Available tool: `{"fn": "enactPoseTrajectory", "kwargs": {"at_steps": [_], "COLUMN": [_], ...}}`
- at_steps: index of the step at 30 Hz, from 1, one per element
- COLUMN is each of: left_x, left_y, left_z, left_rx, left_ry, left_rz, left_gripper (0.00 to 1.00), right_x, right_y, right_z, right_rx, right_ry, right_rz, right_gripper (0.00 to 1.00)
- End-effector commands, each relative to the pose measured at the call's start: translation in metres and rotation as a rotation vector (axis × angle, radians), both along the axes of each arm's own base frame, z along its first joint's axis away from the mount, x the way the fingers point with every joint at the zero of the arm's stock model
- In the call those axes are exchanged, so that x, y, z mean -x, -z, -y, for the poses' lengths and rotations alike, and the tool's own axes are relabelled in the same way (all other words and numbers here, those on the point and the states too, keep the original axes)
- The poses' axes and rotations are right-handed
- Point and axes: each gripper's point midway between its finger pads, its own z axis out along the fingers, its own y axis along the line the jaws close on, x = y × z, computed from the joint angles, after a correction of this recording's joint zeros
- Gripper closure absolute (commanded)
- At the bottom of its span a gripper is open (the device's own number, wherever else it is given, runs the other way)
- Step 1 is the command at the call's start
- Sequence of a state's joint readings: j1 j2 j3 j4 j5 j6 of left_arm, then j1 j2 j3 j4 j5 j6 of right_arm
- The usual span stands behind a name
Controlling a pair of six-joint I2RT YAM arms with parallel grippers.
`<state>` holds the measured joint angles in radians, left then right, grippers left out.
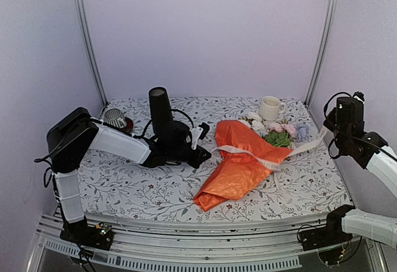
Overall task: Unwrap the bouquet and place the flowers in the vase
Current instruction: Untie the half-tied ribbon from the folded wrapping paper.
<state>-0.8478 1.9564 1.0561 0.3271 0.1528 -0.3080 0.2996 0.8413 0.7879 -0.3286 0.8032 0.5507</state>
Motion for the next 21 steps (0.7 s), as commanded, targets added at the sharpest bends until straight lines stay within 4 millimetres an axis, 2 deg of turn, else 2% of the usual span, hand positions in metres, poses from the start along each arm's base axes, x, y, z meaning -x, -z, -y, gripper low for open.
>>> {"fn": "enactPoseTrajectory", "kwargs": {"at_steps": [1,4,5,7,8,9,10,13,14,17,21], "left_x": [-0.004,-0.003,-0.003,-0.004,-0.004,-0.004,-0.004,-0.005,-0.004,-0.002,0.008], "left_y": [-0.010,-0.010,-0.010,-0.012,-0.013,-0.013,-0.014,-0.017,-0.019,-0.027,-0.046], "left_z": [-0.002,-0.002,-0.002,-0.003,-0.003,-0.004,-0.005,-0.009,-0.010,-0.010,0.000], "left_rx": [0.019,0.017,0.017,0.016,0.015,0.014,0.014,0.015,0.019,0.036,0.042], "left_ry": [-0.009,-0.008,-0.008,-0.011,-0.013,-0.017,-0.020,-0.039,-0.042,-0.039,0.000], "left_rz": [0.006,0.008,0.010,0.013,0.015,0.015,0.016,0.022,0.027,0.042,0.094], "left_gripper": [1.00,1.00,1.00,1.00,1.00,1.00,0.96,0.82,0.78,0.67,0.63], "right_x": [0.004,0.000,0.002,0.010,0.014,0.016,0.015,0.003,0.001,0.004,0.021], "right_y": [0.057,0.108,0.128,0.147,0.150,0.150,0.148,0.135,0.133,0.140,0.162], "right_z": [-0.003,-0.017,-0.015,-0.008,-0.004,-0.003,-0.007,-0.029,-0.038,-0.059,-0.078], "right_rx": [-0.053,-0.086,-0.108,-0.166,-0.176,-0.203,-0.228,-0.262,-0.257,-0.280,-0.383], "right_ry": [-0.006,-0.090,-0.064,0.011,0.045,0.067,0.054,-0.105,-0.172,-0.294,-0.302], "right_rz": [-0.107,-0.242,-0.312,-0.370,-0.383,-0.375,-0.363,-0.329,-0.334,-0.416,-0.577], "right_gripper": [0.87,0.85,0.85,0.85,0.85,0.78,0.66,0.46,0.43,0.39,0.38]}}
